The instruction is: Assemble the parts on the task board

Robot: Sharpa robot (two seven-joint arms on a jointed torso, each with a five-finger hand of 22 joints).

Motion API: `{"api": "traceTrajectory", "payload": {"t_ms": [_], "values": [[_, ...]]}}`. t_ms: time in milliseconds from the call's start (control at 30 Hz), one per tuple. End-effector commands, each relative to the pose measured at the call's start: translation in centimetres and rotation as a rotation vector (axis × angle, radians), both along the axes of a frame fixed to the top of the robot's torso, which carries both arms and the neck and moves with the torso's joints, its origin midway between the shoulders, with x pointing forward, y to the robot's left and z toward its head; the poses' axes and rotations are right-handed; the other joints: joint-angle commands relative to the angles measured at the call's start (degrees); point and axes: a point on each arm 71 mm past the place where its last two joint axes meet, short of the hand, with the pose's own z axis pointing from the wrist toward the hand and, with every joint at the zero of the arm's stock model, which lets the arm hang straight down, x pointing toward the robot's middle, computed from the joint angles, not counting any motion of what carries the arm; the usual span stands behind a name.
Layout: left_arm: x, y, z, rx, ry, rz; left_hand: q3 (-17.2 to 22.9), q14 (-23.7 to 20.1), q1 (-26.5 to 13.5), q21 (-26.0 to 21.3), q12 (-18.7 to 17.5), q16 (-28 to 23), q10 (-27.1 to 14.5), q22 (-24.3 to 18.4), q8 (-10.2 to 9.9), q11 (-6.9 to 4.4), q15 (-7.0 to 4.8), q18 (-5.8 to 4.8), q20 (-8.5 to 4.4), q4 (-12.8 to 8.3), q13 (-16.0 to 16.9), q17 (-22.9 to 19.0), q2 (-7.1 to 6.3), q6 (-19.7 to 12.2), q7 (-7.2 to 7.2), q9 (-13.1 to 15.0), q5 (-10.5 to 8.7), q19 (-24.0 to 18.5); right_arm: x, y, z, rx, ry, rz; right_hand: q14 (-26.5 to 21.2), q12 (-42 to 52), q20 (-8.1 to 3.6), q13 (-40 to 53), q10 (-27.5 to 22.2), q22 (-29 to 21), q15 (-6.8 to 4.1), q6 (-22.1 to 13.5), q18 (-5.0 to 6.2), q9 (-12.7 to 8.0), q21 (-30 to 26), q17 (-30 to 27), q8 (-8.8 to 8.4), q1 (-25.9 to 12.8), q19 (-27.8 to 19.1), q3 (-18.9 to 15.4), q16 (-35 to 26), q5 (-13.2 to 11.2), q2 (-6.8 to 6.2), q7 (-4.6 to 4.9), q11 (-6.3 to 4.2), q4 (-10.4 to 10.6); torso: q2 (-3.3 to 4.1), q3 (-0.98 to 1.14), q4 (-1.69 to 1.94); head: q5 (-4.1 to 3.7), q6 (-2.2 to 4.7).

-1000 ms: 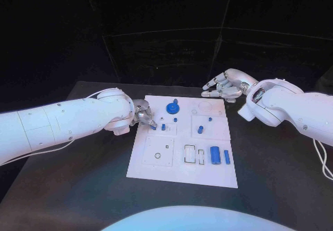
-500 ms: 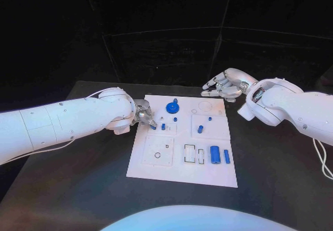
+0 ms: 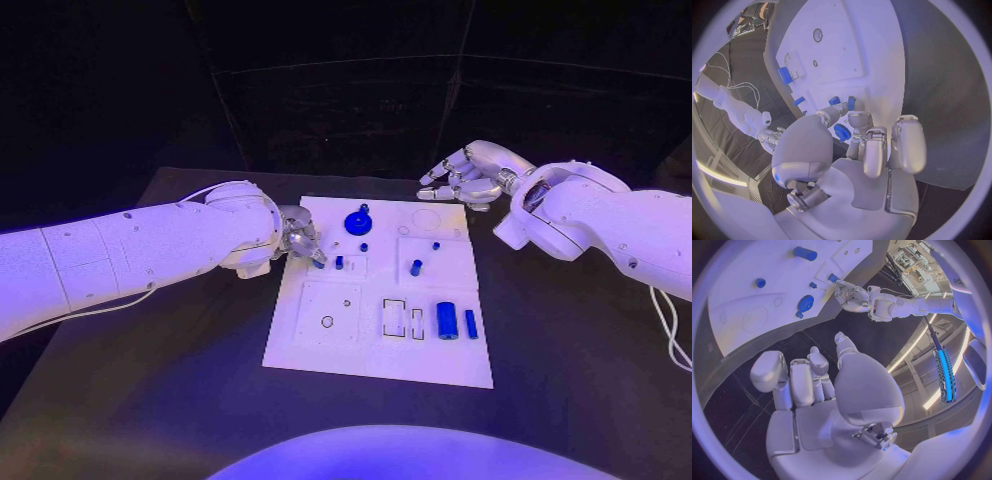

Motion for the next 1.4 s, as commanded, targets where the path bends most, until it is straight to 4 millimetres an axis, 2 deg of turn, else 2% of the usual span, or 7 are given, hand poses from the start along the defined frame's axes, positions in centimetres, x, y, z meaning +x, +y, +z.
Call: {"api": "traceTrajectory", "payload": {"t_ms": [33, 200, 767, 967, 1200, 1400], "values": [[-0.17, -0.10, -0.37, 0.015, 0.013, -0.006, 3.3, 6.0, -0.8, 0.3, 0.4, 0.2, 0.6, 0.2, -0.1, -0.05, -0.61, 0.07, -0.42, -3.9, 0.4, 15.1, 0.02, 0.6, -0.23, -0.2, 0.14, 1.3, -0.01, 0.13, 0.14, -0.001, -0.007, 0.012, 1.7, -0.1, -0.13, 0.0, -0.4, -0.1, -0.33, 0.0, 0.30, 0.0, -0.4, 0.0, 0.36, 0.0, -0.1, -0.4, -0.4, 0.3, 0.46, -0.27, -0.11, 0.0, -0.02, 0.01, -0.04, -0.06, -0.07], [-0.09, -0.26, -0.37, 0.015, 0.011, -0.004, 1.3, 6.0, -1.9, 0.6, 0.8, 0.2, 0.9, 0.7, -0.6, -0.25, -0.82, -0.03, -0.61, -2.6, 1.2, 15.1, -0.13, 1.4, -0.48, -0.8, 0.10, 1.4, -0.01, 0.15, 0.15, -0.001, -0.007, 0.012, 1.7, -0.1, -0.13, 0.0, -0.4, -0.1, -0.33, 0.0, 0.30, 0.0, -0.4, 0.0, 0.36, 0.0, -0.1, -0.4, -0.4, 0.3, 0.46, -0.27, -0.11, 0.0, 0.02, 0.01, -0.02, -0.18, -0.12], [0.27, -0.32, -0.43, 0.019, 0.008, 0.003, -2.0, 6.0, -4.5, 1.3, 1.7, 0.2, 1.4, 1.7, -1.5, -0.34, -0.92, -0.23, -0.74, 0.4, 2.7, 15.1, 0.31, 2.8, -0.57, -1.8, 0.07, 1.7, 0.00, 0.16, 0.16, 0.000, -0.009, 0.012, 1.7, -0.3, -0.14, -0.2, -0.5, -0.2, -0.35, 0.0, 0.32, 0.0, -0.5, -0.1, 0.45, 0.1, -0.1, -0.5, -0.5, 0.4, 0.56, -0.28, -0.12, 0.0, 0.02, 0.00, -0.02, -0.40, -0.23], [0.33, -0.30, -0.48, 0.023, 0.012, 0.003, -5.1, 6.0, -6.0, 1.7, 2.2, 0.2, 1.7, 2.2, -1.9, -0.35, -0.92, -0.35, -0.75, 2.1, 3.6, 15.1, 0.35, 3.6, -0.59, -2.3, -0.06, 1.9, 0.01, 0.15, 0.15, 0.000, -0.009, 0.011, 1.7, -0.3, -0.14, -0.2, -0.5, -0.2, -0.35, 0.0, 0.32, 0.0, -0.5, -0.1, 0.45, 0.1, -0.1, -0.5, -0.5, 0.4, 0.56, -0.28, -0.12, 0.0, 0.05, 0.00, 0.00, -0.50, -0.36], [0.44, -0.04, -0.50, 0.027, 0.011, 0.012, -7.6, 6.0, -6.5, 1.7, 2.3, 0.2, 1.8, 2.3, -2.2, -0.31, -0.92, -0.35, -0.76, 3.0, 3.9, 15.1, 0.29, 3.9, -0.55, -2.6, -0.09, 1.9, 0.03, 0.13, 0.15, 0.000, -0.009, 0.010, 1.7, -0.3, -0.15, -0.3, -0.6, -0.3, -0.35, 0.0, 0.33, 0.0, -0.5, -0.2, 0.46, 0.1, -0.1, -0.6, -0.6, 0.4, 0.56, -0.28, -0.12, 0.1, 0.02, -0.01, 0.03, -0.59, -0.44], [0.56, 0.24, -0.42, 0.019, -0.003, 0.025, -12.8, 6.0, -8.0, 1.5, 2.0, 0.2, 1.5, 2.3, -2.6, -0.17, -0.82, -0.32, -0.71, 5.0, 3.8, 15.1, -0.44, 4.3, -0.37, -3.1, -0.26, 1.8, 0.04, 0.09, 0.15, 0.000, -0.011, 0.009, 1.7, -0.4, -0.15, -0.4, -0.6, -0.4, -0.35, 0.0, 0.36, 0.0, -0.6, -0.2, 0.46, 0.1, -0.2, -0.6, -0.6, 0.4, 0.56, -0.28, -0.12, 0.1, 0.01, -0.04, 0.03, -0.63, -0.42]]}}
